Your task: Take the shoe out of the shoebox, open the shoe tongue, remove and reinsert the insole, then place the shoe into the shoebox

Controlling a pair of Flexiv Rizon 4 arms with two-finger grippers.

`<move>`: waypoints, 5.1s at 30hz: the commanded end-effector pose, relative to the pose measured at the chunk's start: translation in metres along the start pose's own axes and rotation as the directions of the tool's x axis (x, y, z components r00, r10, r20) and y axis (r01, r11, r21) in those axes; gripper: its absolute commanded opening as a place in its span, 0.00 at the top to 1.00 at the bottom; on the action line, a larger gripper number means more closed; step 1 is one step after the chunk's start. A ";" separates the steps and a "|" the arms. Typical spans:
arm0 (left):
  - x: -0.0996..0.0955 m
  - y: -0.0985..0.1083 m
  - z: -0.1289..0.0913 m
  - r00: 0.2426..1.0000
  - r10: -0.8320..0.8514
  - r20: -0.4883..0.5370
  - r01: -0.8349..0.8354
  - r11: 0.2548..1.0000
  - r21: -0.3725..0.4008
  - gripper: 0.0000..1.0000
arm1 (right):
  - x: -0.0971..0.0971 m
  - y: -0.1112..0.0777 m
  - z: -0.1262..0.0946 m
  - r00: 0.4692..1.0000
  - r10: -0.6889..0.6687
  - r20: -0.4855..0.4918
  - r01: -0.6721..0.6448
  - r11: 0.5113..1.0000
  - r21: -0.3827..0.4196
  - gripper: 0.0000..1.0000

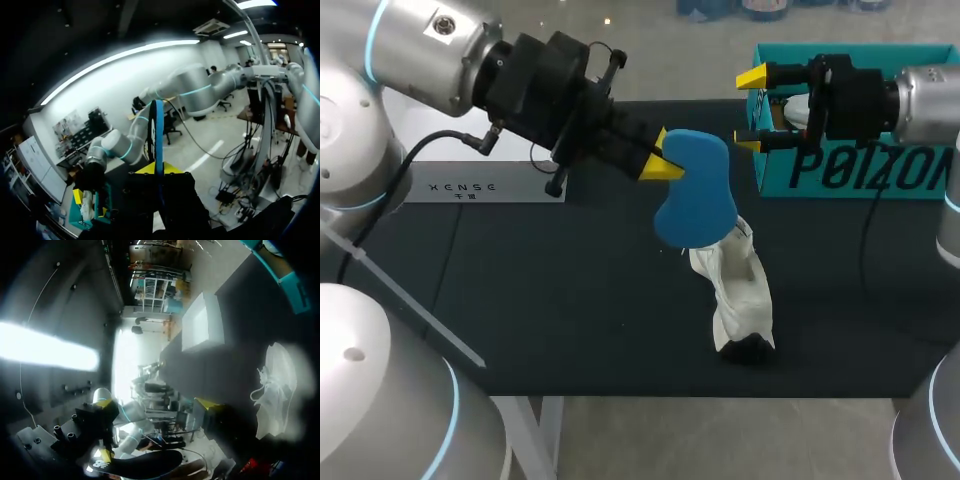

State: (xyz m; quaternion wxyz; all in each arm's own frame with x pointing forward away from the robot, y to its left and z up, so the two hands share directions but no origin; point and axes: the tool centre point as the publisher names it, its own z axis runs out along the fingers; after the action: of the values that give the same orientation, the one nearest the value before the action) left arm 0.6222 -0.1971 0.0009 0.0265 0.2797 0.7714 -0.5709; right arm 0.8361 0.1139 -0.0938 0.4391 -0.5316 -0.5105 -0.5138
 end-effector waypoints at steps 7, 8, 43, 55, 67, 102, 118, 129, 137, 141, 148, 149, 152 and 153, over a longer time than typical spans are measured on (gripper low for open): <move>0.002 0.001 0.001 1.000 0.001 0.005 -0.001 1.000 0.000 1.00 | 0.000 0.000 0.001 1.000 0.002 0.004 -0.002 1.000 0.001 0.00; 0.002 0.001 0.001 1.000 0.001 0.005 -0.001 1.000 0.000 1.00 | 0.000 0.000 0.001 1.000 0.002 0.004 -0.002 1.000 0.001 0.00; -0.036 0.033 0.001 0.626 0.774 0.095 -0.747 0.630 -0.214 1.00 | 0.000 0.000 0.001 1.000 0.002 0.004 -0.002 1.000 0.001 0.00; -0.051 0.057 0.013 0.597 0.800 0.060 -0.766 0.591 -0.251 1.00 | 0.000 0.000 0.001 1.000 0.002 0.004 -0.002 1.000 0.001 0.00; -0.068 0.073 0.023 0.532 0.844 0.068 -0.798 0.526 -0.295 1.00 | 0.000 0.000 0.001 1.000 0.002 0.004 -0.002 1.000 0.001 0.00; -0.117 0.121 0.038 0.521 0.853 -0.019 -0.819 0.494 -0.291 1.00 | 0.000 0.000 0.001 1.000 0.002 0.004 -0.002 1.000 0.001 0.00; -0.125 0.126 0.036 0.531 0.846 -0.047 -0.812 0.492 -0.315 1.00 | 0.000 0.000 0.001 1.000 0.002 0.004 -0.002 1.000 0.001 1.00; -0.121 0.127 0.038 0.544 0.838 -0.037 -0.804 0.508 -0.308 1.00 | 0.000 0.000 0.001 1.000 0.002 0.004 -0.002 1.000 0.001 1.00; -0.114 0.131 0.035 0.559 0.829 -0.027 -0.793 0.525 -0.310 1.00 | 0.000 0.000 0.001 1.000 0.002 0.004 -0.002 1.000 0.001 1.00; -0.112 0.131 0.035 0.560 0.828 -0.026 -0.793 0.527 -0.307 1.00 | 0.000 0.000 0.001 1.000 0.002 0.004 -0.002 1.000 0.001 1.00; -0.108 0.125 0.034 0.561 0.827 -0.036 -0.802 0.531 -0.273 0.00 | 0.000 0.000 0.001 1.000 0.002 0.004 -0.002 1.000 0.001 1.00; -0.106 0.124 0.031 0.568 0.822 -0.041 -0.798 0.538 -0.273 0.00 | 0.000 0.000 0.001 1.000 0.002 0.004 -0.002 1.000 0.001 1.00; -0.097 0.121 0.025 0.587 0.808 -0.051 -0.790 0.558 -0.254 0.00 | 0.000 0.000 0.001 1.000 0.002 0.004 -0.002 1.000 0.001 1.00; -0.094 0.120 0.021 0.594 0.802 -0.055 -0.786 0.565 -0.252 0.00 | 0.000 0.000 0.001 1.000 0.002 0.004 -0.002 1.000 0.001 1.00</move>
State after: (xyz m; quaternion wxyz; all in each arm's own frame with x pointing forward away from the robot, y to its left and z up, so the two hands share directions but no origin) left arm 0.7568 -0.2471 -0.0840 0.3465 0.5697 0.6222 -0.4102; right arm 0.8357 0.1140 -0.0938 0.4388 -0.5319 -0.5103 -0.5140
